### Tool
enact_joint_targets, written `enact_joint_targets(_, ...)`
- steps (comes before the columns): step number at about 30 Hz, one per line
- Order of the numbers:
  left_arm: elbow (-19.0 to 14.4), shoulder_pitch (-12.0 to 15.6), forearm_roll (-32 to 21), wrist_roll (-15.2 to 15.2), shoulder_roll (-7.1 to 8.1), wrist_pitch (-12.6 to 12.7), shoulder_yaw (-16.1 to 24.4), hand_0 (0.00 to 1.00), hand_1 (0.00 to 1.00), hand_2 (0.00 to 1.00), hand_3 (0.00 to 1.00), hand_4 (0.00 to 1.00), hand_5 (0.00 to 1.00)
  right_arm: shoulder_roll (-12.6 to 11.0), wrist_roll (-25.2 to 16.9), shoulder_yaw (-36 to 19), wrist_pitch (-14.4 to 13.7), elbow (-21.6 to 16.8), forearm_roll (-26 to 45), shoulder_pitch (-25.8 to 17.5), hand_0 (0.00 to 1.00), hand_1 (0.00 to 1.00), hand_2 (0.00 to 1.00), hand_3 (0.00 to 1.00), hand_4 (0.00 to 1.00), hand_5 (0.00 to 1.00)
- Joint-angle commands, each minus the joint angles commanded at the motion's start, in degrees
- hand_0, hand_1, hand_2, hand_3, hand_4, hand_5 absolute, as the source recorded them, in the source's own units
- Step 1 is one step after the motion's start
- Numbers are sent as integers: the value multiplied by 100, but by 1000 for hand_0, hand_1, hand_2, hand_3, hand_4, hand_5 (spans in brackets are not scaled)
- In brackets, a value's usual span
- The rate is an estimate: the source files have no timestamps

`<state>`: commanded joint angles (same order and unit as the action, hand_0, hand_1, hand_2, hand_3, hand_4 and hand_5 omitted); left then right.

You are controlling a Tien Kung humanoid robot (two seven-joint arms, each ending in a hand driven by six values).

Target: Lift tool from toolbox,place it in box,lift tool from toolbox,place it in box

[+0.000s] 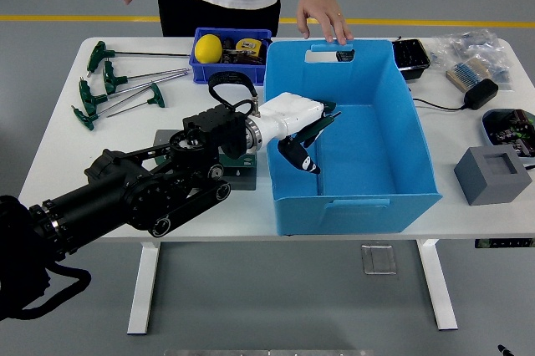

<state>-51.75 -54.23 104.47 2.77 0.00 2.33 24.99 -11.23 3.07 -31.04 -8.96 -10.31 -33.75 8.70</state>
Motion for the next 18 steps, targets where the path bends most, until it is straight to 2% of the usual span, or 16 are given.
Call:
enact_joint_targets(5, -45, -53, -127, -9, 0, 37, -23, 106, 2, 45, 147, 998, 394, -6, 5, -24, 7, 0, -38, 7, 599, 527, 623, 694, 909, 956)
enact_joint_targets(6, -67, -50, -175, -15, 0, 42, -28, 169, 63, 138, 212, 998, 451, -7, 6, -33, 7, 0, -50, 8, 599, 523, 621, 693, 911, 952)
enact_joint_targets(11, -189, 5, -443, -48, 0, -44, -59, 169, 63, 138, 212, 998, 451, -10, 6, -111, -3, 0, -86, 3, 599, 523, 621, 693, 911, 952)
enact_joint_targets(12, -190, 10, -528, -54, 0, -59, -63, 250, 250, 329, 360, 998, 498, -11, 6, -120, -4, 0, -94, 4, 599, 519, 616, 693, 912, 948)
enact_joint_targets(17, -219, -8, -657, -49, 0, -124, -75, 250, 250, 329, 360, 998, 498, -19, 7, -136, -7, 0, -115, 6, 599, 519, 616, 693, 912, 948)
enact_joint_targets(18, -220, -13, -664, -48, 0, -124, -74, 286, 404, 506, 516, 998, 500, -20, 7, -141, -8, 0, -119, 7, 600, 520, 613, 692, 914, 945)
